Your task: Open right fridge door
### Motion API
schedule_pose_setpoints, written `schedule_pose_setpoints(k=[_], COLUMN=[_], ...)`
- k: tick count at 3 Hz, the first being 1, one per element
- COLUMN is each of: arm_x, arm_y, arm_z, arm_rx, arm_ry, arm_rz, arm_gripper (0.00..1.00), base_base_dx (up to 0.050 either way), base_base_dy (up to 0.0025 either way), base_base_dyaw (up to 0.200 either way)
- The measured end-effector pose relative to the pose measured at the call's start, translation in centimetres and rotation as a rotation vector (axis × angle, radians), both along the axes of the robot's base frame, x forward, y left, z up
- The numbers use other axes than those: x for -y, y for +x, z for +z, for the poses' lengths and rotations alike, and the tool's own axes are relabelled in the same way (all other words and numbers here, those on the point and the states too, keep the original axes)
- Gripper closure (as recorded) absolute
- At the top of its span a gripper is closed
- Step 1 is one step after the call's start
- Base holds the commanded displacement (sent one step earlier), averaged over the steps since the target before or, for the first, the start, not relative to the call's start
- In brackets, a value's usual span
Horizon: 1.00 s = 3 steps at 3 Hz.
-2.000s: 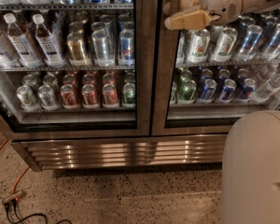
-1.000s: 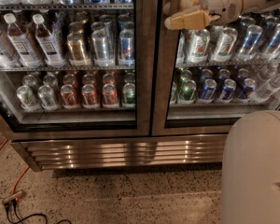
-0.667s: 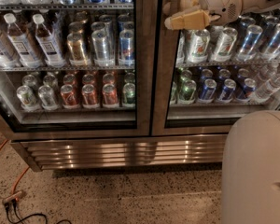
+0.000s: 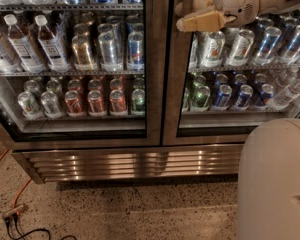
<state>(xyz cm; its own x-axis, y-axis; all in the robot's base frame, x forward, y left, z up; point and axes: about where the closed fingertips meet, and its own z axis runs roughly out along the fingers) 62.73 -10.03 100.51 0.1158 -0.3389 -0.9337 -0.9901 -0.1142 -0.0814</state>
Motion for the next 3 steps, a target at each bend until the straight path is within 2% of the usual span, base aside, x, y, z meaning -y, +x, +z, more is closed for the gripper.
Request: schedule_pose_setpoints(k=[1,2,3], arm_x=[0.0,-0.34,-0.34], arm_y=[0.0,-0.8,-0.81], arm_z=[0.0,0.0,0.0], arm_rx=[0.0,0.0,0.0], arm_ry=[0.0,0.0,0.0], arm_rz=[0.0,0.0,0.0], arm_gripper=[1.0,0.85,0.62], base_base_dx=[0.0,0.0,0.0], base_base_dy=[0.0,0.0,0.0], base_base_dyaw=[0.0,0.0,0.0])
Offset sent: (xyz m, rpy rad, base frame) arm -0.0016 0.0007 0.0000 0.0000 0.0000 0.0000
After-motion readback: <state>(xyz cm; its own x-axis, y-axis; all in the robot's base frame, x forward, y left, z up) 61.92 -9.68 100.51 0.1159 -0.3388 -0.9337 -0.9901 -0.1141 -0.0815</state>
